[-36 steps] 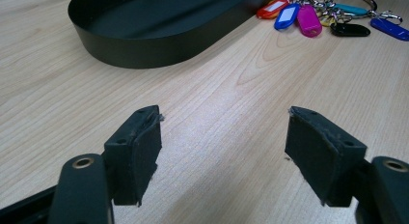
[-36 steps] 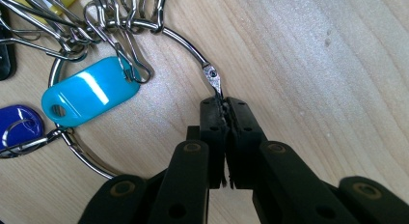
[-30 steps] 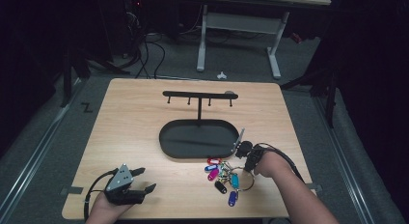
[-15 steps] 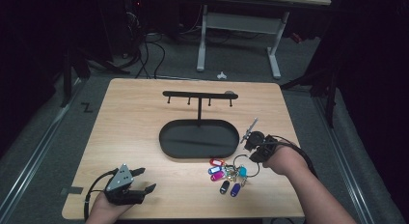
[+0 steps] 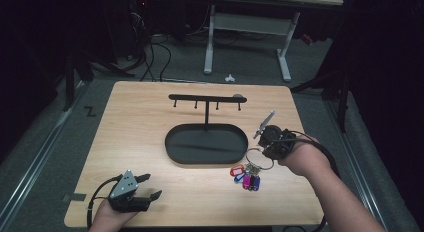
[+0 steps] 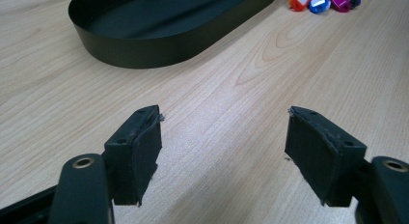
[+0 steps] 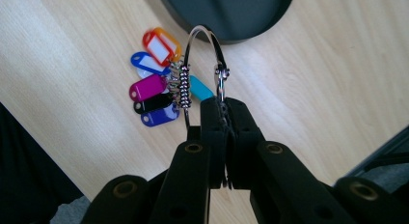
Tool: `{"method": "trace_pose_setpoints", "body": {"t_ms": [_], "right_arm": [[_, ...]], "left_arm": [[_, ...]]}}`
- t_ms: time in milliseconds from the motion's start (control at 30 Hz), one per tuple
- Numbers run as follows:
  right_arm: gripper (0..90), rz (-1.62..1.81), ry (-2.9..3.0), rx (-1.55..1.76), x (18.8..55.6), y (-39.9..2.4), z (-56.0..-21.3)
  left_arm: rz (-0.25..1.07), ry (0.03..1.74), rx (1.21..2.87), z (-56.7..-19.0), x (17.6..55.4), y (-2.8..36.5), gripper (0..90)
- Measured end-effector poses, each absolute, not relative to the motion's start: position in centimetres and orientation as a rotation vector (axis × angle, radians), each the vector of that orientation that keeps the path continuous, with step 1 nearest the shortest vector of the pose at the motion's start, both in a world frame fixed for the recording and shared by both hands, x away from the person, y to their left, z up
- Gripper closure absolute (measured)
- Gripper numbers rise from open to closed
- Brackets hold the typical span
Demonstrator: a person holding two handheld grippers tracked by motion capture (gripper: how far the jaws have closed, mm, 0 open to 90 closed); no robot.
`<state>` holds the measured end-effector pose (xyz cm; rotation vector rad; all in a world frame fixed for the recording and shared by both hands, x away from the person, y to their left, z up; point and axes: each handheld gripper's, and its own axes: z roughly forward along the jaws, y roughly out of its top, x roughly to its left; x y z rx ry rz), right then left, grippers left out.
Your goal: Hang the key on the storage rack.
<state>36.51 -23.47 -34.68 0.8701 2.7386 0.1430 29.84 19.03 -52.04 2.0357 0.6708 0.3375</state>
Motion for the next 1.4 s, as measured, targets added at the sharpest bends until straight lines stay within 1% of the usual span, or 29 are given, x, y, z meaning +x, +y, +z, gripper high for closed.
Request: {"method": "trace_pose_setpoints", "body": {"t_ms": [267,600,833,1400], "right_arm": [[87.9,0.152,2.693,0.848,36.5,-23.4,-31.9],[87.8,0.143,2.663,0.840,36.5,-23.2,-29.6],[87.8,0.143,2.652,0.840,36.8,-22.6,-28.8],[87.8,0.143,2.658,0.803,37.8,-21.1,-27.9]], "left_arm": [[0.342,0.674,2.031,-52.0,29.9,19.1,29.0],[0.342,0.677,2.027,-52.0,29.9,19.3,29.0],[0.349,0.676,2.003,-51.8,30.2,19.0,28.7],[0.352,0.676,2.007,-51.8,30.0,19.2,28.8]]}}
